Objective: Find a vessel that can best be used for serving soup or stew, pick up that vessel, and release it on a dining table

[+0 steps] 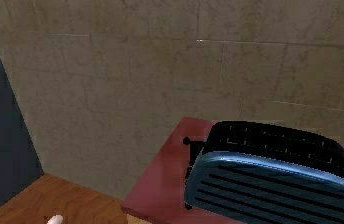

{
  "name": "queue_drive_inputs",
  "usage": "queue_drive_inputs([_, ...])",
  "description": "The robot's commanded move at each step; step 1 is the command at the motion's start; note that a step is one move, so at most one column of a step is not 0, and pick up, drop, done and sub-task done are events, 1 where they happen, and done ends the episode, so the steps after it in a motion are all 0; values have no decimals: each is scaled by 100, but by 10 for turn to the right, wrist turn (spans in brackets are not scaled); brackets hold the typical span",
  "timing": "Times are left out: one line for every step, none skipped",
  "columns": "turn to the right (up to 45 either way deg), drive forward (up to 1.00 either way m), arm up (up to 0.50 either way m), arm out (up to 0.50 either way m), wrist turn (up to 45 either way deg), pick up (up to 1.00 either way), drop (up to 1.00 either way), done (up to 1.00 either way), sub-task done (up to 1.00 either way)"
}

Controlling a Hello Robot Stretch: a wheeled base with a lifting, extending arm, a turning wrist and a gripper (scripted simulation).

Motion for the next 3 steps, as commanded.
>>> queue_drive_inputs([0, 0, 0, 0, 450, 0, 0, 0, 0])
queue_drive_inputs([0, 0, 0, 0, 90, 0, 0, 0, 0])
queue_drive_inputs([0, 0, -12, 0, 0, 0, 0, 0, 0])
